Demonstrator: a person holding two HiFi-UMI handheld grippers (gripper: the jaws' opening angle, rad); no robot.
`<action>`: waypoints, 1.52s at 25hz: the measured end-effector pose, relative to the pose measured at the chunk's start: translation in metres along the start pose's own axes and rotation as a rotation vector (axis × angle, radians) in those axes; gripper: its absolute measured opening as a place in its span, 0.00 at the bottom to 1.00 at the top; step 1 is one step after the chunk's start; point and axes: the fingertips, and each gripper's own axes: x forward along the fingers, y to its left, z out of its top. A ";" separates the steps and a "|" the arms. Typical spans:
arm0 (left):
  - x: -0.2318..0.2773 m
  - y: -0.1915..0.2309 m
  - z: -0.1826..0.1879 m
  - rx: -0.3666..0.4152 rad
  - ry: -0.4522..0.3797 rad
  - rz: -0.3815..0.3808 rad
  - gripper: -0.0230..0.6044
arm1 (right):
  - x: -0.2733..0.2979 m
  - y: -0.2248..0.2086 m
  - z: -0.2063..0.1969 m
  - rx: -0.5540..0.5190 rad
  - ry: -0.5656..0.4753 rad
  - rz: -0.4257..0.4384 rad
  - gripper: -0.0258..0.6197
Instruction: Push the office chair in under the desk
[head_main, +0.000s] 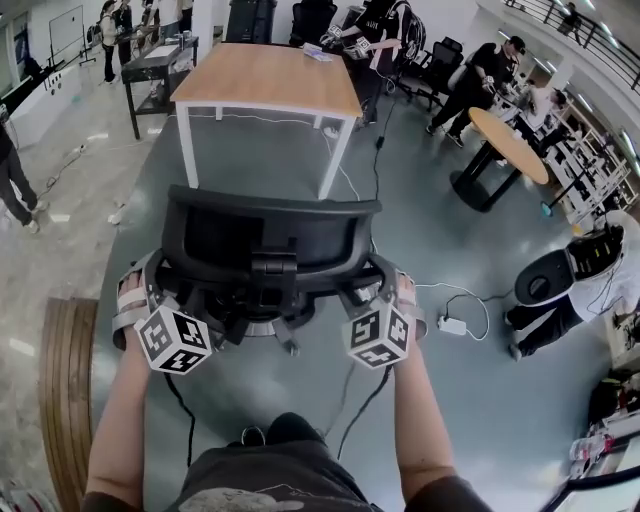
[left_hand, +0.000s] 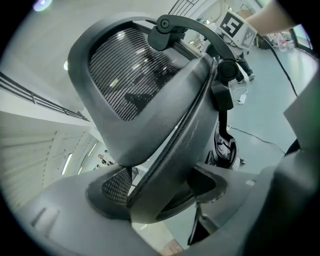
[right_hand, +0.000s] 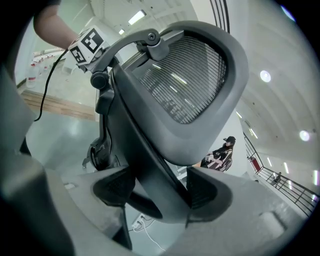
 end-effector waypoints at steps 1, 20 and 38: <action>0.006 0.002 0.003 0.002 0.002 -0.001 0.63 | 0.006 -0.004 -0.002 0.000 -0.012 -0.004 0.51; 0.129 0.025 0.051 -0.031 0.051 0.016 0.63 | 0.125 -0.087 -0.025 -0.032 -0.061 -0.008 0.52; 0.251 0.080 0.081 -0.024 0.011 0.038 0.63 | 0.246 -0.155 -0.019 -0.029 -0.006 -0.013 0.52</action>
